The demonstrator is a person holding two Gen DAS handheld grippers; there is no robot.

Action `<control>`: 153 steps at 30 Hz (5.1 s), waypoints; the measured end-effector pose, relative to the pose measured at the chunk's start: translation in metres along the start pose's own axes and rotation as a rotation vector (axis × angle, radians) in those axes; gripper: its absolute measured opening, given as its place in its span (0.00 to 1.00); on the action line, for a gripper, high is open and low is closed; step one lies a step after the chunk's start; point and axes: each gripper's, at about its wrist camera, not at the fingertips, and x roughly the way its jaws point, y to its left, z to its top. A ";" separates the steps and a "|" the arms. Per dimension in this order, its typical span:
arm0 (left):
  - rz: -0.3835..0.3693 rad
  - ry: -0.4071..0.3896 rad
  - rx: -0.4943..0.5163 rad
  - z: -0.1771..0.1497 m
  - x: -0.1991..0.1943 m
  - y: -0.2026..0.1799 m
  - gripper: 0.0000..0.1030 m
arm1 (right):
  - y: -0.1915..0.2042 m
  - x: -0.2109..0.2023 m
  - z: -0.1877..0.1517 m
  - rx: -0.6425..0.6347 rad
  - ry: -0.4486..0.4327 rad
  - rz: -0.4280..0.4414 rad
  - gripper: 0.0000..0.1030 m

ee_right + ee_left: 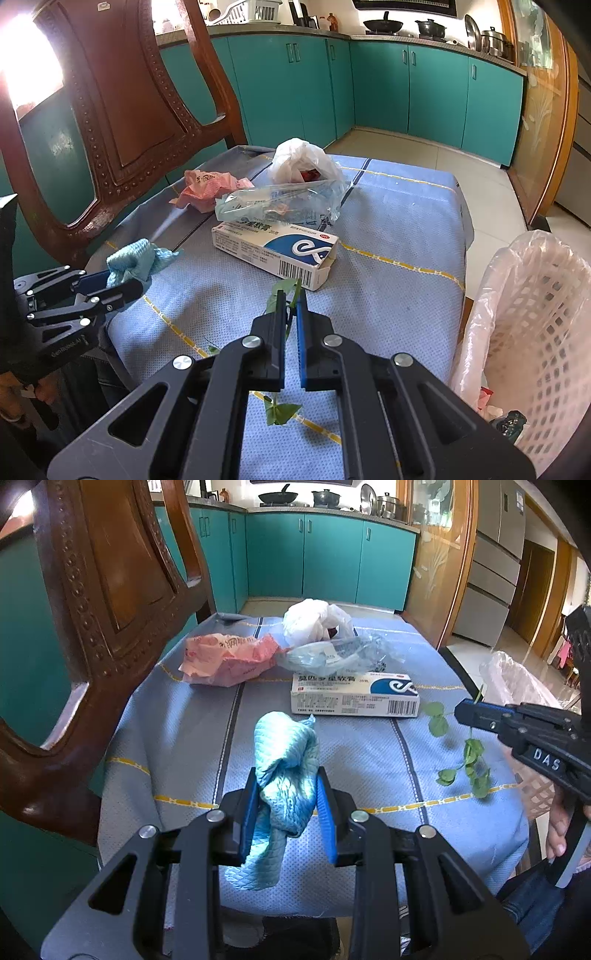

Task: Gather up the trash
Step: 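Carry the cloth and sprig over the white basket and open both tools, then move the right tool back to the white medicine box, then grasp the white medicine box with the right tool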

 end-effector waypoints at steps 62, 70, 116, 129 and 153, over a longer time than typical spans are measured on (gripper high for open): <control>-0.339 -0.076 0.197 0.054 -0.033 -0.137 0.29 | -0.156 -0.140 -0.040 0.412 -0.233 -0.281 0.06; -0.481 -0.018 0.310 0.054 -0.010 -0.239 0.30 | -0.179 -0.151 -0.063 0.486 -0.224 -0.314 0.06; -0.069 0.146 0.009 -0.030 -0.008 0.000 0.82 | -0.005 0.073 0.067 0.018 0.062 0.037 0.79; -0.076 0.181 -0.014 -0.033 0.002 0.006 0.84 | 0.023 0.106 0.051 -0.137 0.285 0.220 0.80; -0.084 0.196 -0.013 -0.036 0.010 0.002 0.85 | 0.056 0.123 0.038 -0.254 0.266 0.143 0.71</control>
